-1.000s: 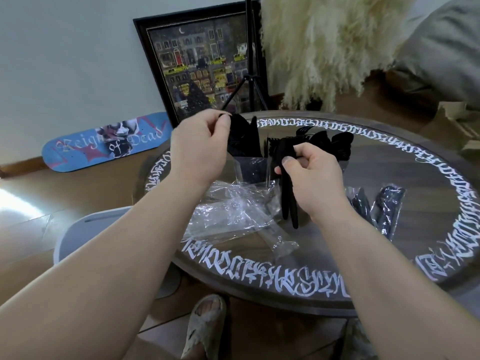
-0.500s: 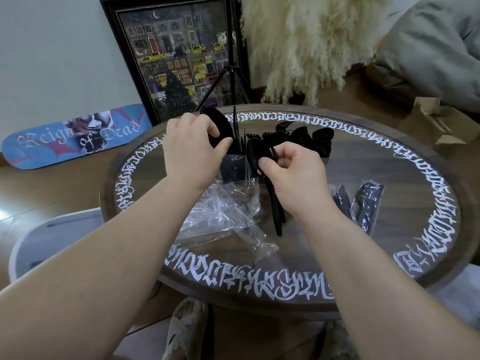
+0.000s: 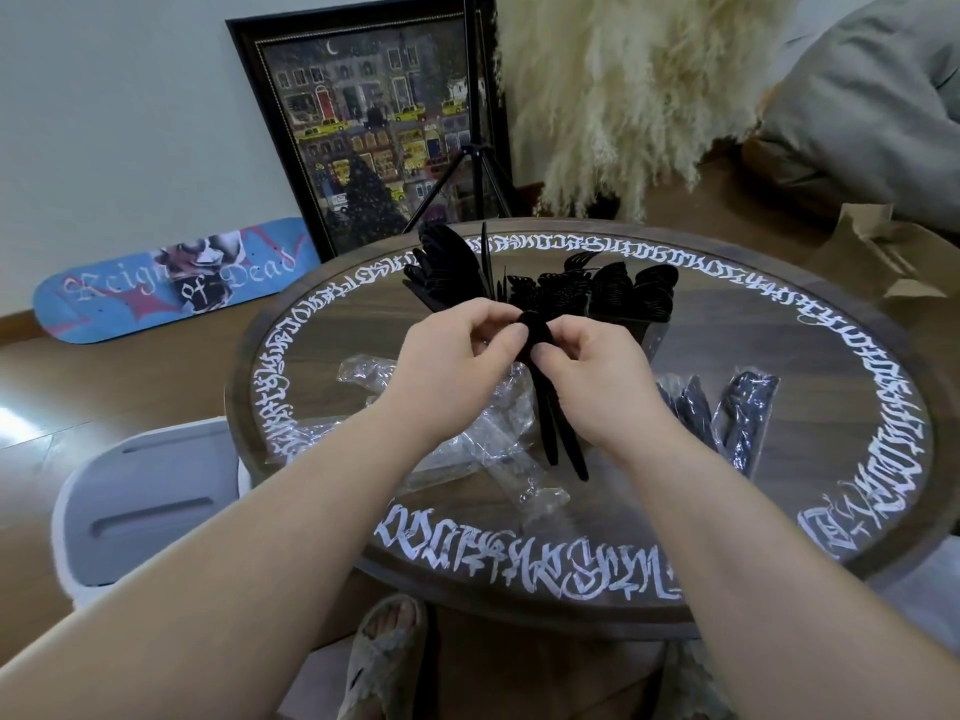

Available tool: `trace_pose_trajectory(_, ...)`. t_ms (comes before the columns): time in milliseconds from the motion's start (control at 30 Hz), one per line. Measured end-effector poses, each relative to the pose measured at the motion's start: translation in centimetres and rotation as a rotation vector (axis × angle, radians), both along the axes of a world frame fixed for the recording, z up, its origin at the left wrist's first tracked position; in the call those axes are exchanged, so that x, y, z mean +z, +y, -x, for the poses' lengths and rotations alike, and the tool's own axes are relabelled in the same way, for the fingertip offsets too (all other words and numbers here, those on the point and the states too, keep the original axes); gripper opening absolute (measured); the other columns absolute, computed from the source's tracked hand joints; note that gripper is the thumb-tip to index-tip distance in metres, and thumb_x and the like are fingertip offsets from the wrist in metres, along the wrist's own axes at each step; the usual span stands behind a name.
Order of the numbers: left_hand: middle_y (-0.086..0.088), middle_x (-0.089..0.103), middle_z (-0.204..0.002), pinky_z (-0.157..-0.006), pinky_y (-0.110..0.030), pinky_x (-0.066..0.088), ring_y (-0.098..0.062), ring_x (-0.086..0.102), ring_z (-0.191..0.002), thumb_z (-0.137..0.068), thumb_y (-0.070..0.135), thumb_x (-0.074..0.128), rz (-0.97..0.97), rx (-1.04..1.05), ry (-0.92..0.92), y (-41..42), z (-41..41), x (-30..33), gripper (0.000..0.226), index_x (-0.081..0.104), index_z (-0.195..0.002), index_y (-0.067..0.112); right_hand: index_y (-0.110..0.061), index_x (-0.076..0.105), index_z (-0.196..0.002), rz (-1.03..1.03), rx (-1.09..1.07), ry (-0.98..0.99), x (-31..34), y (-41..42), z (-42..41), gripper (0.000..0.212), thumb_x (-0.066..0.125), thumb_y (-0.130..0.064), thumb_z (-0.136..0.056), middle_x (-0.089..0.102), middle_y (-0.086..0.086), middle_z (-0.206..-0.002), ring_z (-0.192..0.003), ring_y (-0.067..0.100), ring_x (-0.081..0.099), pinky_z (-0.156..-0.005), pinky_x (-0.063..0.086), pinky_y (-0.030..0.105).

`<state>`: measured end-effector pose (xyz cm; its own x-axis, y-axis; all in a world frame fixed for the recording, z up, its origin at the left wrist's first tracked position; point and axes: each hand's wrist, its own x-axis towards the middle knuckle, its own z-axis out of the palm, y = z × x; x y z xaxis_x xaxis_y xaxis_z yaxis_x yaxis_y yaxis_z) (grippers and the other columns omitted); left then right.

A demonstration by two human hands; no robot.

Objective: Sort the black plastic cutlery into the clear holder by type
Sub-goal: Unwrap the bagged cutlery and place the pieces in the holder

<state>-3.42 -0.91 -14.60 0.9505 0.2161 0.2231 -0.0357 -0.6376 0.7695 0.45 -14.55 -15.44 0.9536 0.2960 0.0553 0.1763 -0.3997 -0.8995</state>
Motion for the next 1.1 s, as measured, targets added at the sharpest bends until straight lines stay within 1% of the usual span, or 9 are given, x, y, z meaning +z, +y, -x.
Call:
trace_pose_trajectory(200,0.010,0.067,-0.072,-0.069,-0.023,0.049,-0.008,0.062,-0.069,-0.084,0.017,0.070,0.015,0.000,-0.030,0.0,-0.2,0.3,0.012,0.069,-0.080,0.028,-0.033,0.067,-0.080,-0.001,0.023,0.002,0.0,-0.5,-0.2,0.026,0.054,-0.012,-0.089,0.069,-0.008,-0.075,-0.076,0.012,0.063,-0.071,0.051,0.030)
trace_pose_trajectory(300,0.011,0.067,-0.069,-0.070,-0.025,0.053,-0.005,0.062,-0.065,-0.084,0.017,0.071,0.026,0.019,-0.070,0.2,0.1,1.1,0.019,0.067,-0.075,0.033,-0.033,0.066,-0.079,-0.115,-0.102,0.047,-0.1,-0.7,-0.7,0.017,0.055,-0.020,-0.079,0.071,0.001,-0.074,-0.077,0.026,0.069,-0.075,0.056,0.049)
trace_pose_trajectory(367,0.014,0.067,-0.070,-0.071,-0.026,0.055,-0.001,0.061,-0.064,-0.085,0.019,0.070,-0.031,0.074,-0.169,0.6,0.1,2.3,0.014,0.068,-0.079,0.031,-0.035,0.065,-0.078,-0.173,-0.180,0.059,-0.1,-1.2,-1.1,0.017,0.053,-0.022,-0.077,0.070,0.004,-0.072,-0.076,0.030,0.068,-0.075,0.056,0.053)
trace_pose_trajectory(433,0.015,0.068,-0.077,-0.075,-0.032,0.057,-0.004,0.065,-0.071,-0.085,0.022,0.070,-0.035,0.150,-0.327,1.2,-0.2,4.0,0.007,0.070,-0.087,0.029,-0.025,0.064,-0.077,-0.199,-0.229,0.042,0.1,-1.6,-1.2,0.012,0.052,-0.026,-0.080,0.067,0.010,-0.070,-0.071,0.028,0.065,-0.075,0.055,0.054)
trace_pose_trajectory(533,0.011,0.068,-0.081,-0.077,-0.038,0.057,-0.010,0.067,-0.077,-0.084,0.026,0.066,-0.022,0.232,-0.528,2.2,-1.2,6.6,0.005,0.069,-0.089,0.027,-0.015,0.064,-0.078,-0.213,-0.275,-0.004,0.2,-2.0,-1.0,0.015,0.056,-0.024,-0.086,0.060,0.014,-0.067,-0.064,0.019,0.051,-0.072,0.054,0.046)
trace_pose_trajectory(633,0.009,0.068,-0.080,-0.075,-0.035,0.057,-0.008,0.065,-0.075,-0.085,0.024,0.065,-0.063,0.240,-0.597,2.3,-2.4,7.9,0.007,0.071,-0.088,0.022,-0.020,0.066,-0.067,-0.218,-0.306,-0.028,0.4,-2.1,-1.0,0.022,0.058,-0.019,-0.088,0.058,-0.003,-0.059,-0.063,0.015,0.051,-0.066,0.047,0.032)
trace_pose_trajectory(800,0.004,0.070,-0.086,-0.080,-0.028,0.053,-0.010,0.064,-0.080,-0.085,0.023,0.065,-0.290,0.205,-0.522,0.9,-3.8,6.3,0.013,0.075,-0.091,0.016,-0.032,0.060,-0.085,-0.286,-0.372,-0.080,1.3,-2.6,-1.2,0.015,0.061,-0.017,-0.088,0.064,-0.006,-0.067,-0.073,0.017,0.064,-0.074,0.052,0.036)
trace_pose_trajectory(967,0.000,0.073,-0.096,-0.086,-0.035,0.051,-0.019,0.066,-0.090,-0.090,0.024,0.062,-0.479,0.119,-0.304,0.0,-4.8,4.6,0.018,0.075,-0.101,0.018,-0.032,0.055,-0.074,-0.457,-0.474,-0.261,2.9,-4.3,-1.9,0.020,0.058,-0.018,-0.087,0.063,-0.010,-0.063,-0.065,0.016,0.065,-0.074,0.055,0.048)
trace_pose_trajectory(1100,0.002,0.070,-0.108,-0.081,-0.032,0.049,-0.022,0.063,-0.100,-0.096,0.033,0.050,-0.668,0.079,-0.059,-0.4,-6.0,3.7,0.028,0.067,-0.117,0.027,-0.033,0.055,-0.076,-0.519,-0.564,-0.488,4.1,-5.8,-3.0,0.019,0.058,-0.018,-0.087,0.063,-0.014,-0.066,-0.068,0.021,0.066,-0.071,0.055,0.049)
